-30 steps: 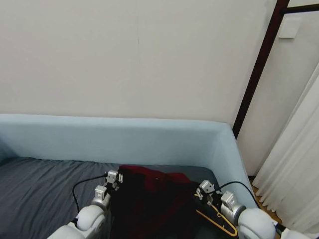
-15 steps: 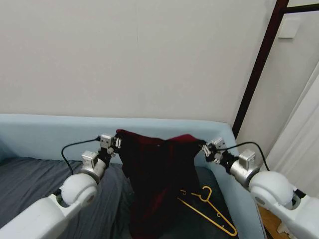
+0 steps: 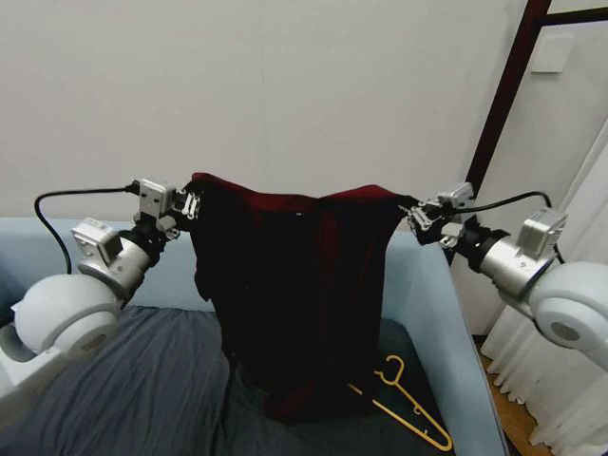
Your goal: Pick up the clothes from the sofa and hang them on the clothes hanger.
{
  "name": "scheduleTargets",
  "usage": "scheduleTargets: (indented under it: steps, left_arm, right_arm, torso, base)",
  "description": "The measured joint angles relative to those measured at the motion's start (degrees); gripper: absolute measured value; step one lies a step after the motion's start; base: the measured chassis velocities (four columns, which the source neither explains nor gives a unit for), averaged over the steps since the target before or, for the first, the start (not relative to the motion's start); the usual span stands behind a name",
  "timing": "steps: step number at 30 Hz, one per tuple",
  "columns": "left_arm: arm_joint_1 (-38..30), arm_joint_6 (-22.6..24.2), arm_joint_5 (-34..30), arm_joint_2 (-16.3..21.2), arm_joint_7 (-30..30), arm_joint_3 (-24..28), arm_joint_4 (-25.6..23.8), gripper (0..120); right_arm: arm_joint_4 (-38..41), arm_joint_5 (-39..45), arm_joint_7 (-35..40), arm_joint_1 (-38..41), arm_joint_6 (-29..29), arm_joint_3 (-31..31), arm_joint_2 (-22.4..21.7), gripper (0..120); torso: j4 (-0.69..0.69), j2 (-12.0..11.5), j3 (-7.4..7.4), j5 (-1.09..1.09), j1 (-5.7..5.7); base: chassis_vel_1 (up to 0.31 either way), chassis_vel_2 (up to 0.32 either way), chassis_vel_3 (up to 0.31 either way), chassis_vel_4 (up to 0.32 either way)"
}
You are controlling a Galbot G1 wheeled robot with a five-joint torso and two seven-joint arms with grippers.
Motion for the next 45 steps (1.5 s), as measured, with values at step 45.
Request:
scheduleTargets:
  steps: [45]
  left_arm:
    - [7.4, -0.7, 19.4, -27.9, -1.5, 16.8, 31.5, 0]
  right_arm:
    - [-24.9, -9.4, 5.3, -5.9, -1.7, -20.1, 26.0, 0]
  torso:
    - [0.04, 0.0, 0.02, 0.00, 0.02]
  base:
    - [0.000, 0.000, 0.000, 0.000]
